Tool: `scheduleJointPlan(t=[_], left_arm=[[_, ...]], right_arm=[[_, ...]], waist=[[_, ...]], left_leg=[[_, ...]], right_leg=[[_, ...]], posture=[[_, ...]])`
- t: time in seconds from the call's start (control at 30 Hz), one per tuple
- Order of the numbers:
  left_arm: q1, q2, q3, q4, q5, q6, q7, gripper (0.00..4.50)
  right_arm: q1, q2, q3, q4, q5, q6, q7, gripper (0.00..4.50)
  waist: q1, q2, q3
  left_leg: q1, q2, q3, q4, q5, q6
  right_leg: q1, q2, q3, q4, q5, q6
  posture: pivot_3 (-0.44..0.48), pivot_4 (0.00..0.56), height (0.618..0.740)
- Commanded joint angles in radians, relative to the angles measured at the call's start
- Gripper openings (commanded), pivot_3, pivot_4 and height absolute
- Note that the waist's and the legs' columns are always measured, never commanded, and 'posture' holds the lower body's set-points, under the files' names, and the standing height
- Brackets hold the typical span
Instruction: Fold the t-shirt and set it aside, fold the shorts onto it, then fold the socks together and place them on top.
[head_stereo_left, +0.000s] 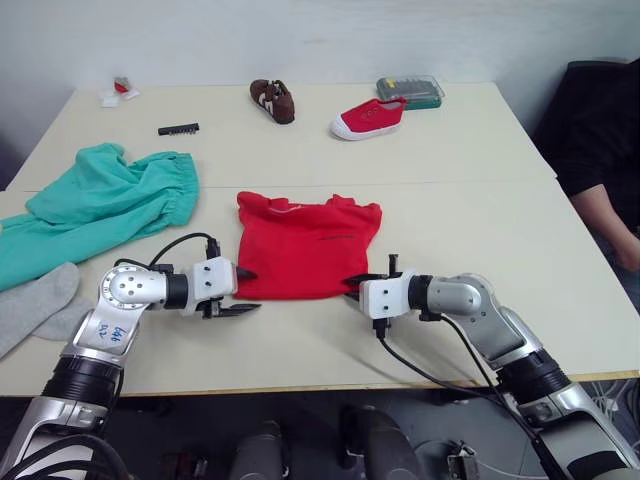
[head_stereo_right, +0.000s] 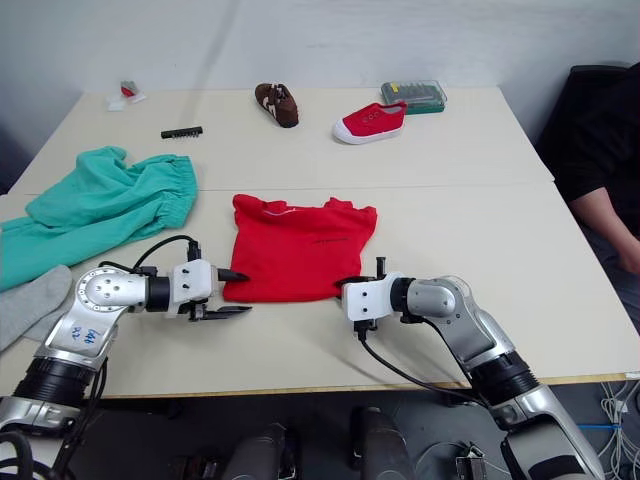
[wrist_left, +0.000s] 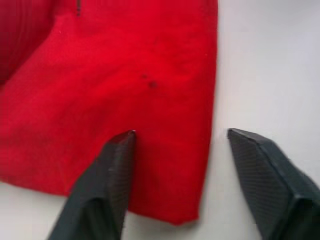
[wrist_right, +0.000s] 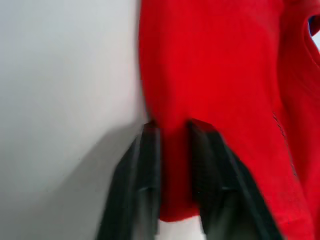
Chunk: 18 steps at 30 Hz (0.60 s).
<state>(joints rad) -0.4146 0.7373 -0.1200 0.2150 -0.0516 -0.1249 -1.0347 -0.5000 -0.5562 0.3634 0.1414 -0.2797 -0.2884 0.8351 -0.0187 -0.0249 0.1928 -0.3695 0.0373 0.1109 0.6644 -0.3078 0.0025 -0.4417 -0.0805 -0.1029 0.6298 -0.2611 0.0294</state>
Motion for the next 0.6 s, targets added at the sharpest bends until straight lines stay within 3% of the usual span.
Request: scheduleJointPlan(t=[0.03,0.2,0.37,0.5,0.6], left_arm=[[-0.004,-0.007,-0.018,0.050,0.052,-0.011,0.034,1.71],[0.021,-0.016,-0.017,-0.021,-0.040,0.055,-0.051,0.14],[0.193,0.101,-0.001,-0.313,-0.221,0.221,-0.229,0.06],[0.315,0.142,0.020,-0.448,-0.228,0.259,-0.197,0.06],[0.359,0.127,0.013,-0.440,-0.200,0.238,-0.163,0.06]], right_arm=[[0.008,-0.014,-0.009,0.003,0.007,-0.014,-0.001,0.00],[0.065,-0.054,-0.039,-0.096,0.130,0.024,0.097,0.00],[0.185,-0.163,-0.058,-0.268,0.248,0.021,0.209,0.00],[0.305,-0.229,-0.084,-0.374,0.288,0.019,0.223,0.00],[0.356,-0.237,-0.095,-0.413,0.277,0.039,0.201,0.00]], waist=[[0.002,0.000,0.000],[0.012,0.000,0.000],[0.008,0.000,0.000],[0.014,0.000,0.000],[0.019,0.000,0.000]], left_leg=[[0.000,0.000,0.000,0.000,0.000,0.000],[0.001,0.000,0.000,0.000,0.000,0.001],[-0.001,0.002,0.000,0.000,-0.001,0.000],[-0.001,0.002,0.001,0.000,-0.003,0.001],[0.000,0.002,0.000,0.001,-0.008,0.006]], right_leg=[[0.000,0.000,0.000,0.000,0.000,0.000],[0.001,0.000,0.000,0.000,0.000,0.000],[0.000,0.001,0.000,-0.002,-0.001,0.000],[0.000,0.001,0.000,-0.004,-0.002,0.000],[0.001,0.001,0.000,-0.003,-0.002,0.000]], posture=[[0.000,0.150,0.740],[0.000,0.150,0.740],[0.000,0.150,0.740],[0.000,0.150,0.740],[0.000,0.150,0.740]])
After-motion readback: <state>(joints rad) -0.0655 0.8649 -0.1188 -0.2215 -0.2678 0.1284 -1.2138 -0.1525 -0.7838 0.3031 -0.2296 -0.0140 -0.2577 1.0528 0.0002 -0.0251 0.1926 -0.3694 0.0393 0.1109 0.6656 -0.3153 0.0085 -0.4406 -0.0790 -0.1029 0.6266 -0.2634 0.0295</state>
